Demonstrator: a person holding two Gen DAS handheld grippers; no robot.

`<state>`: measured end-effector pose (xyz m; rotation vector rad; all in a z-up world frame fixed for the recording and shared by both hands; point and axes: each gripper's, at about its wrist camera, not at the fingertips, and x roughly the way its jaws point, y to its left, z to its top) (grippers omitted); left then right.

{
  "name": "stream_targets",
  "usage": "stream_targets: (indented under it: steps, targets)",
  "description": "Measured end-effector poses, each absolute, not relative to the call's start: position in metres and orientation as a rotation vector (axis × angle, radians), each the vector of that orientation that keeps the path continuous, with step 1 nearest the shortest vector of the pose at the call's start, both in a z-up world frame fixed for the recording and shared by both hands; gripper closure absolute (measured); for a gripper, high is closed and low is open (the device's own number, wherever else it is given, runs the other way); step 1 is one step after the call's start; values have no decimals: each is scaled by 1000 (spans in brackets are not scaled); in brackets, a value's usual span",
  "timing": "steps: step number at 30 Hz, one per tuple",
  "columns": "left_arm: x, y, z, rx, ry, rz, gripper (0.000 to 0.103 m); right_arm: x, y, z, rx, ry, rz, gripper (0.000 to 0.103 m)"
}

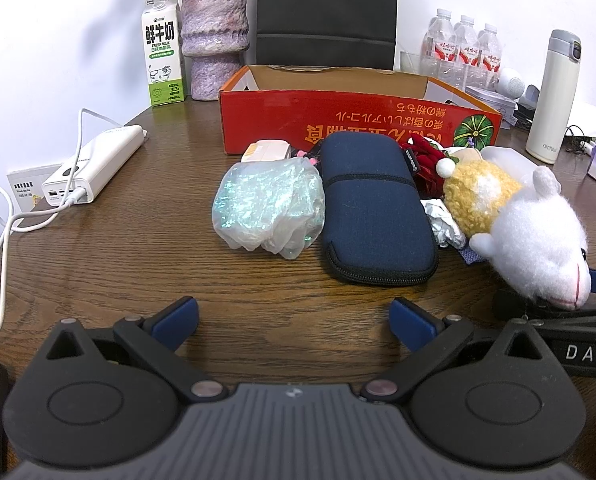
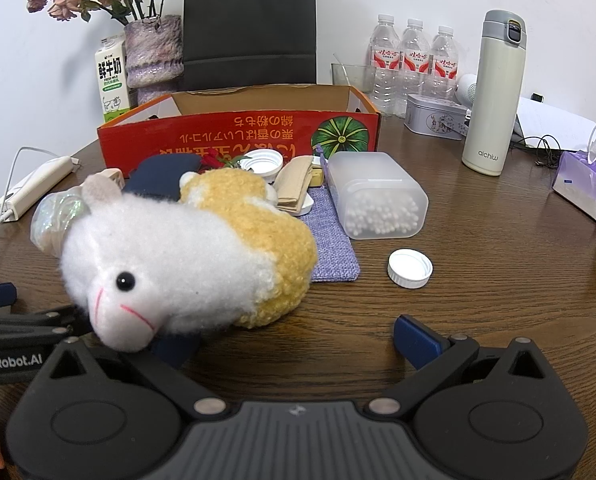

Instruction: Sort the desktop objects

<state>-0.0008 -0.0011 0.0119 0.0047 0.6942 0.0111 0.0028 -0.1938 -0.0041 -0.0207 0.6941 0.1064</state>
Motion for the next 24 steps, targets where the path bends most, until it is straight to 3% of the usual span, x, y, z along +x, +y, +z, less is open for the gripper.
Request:
stream_targets:
  steps: [24]
  targets:
    - [-2,-4,13,0,694,25,0,0,-193,-3,-22,694,114,0]
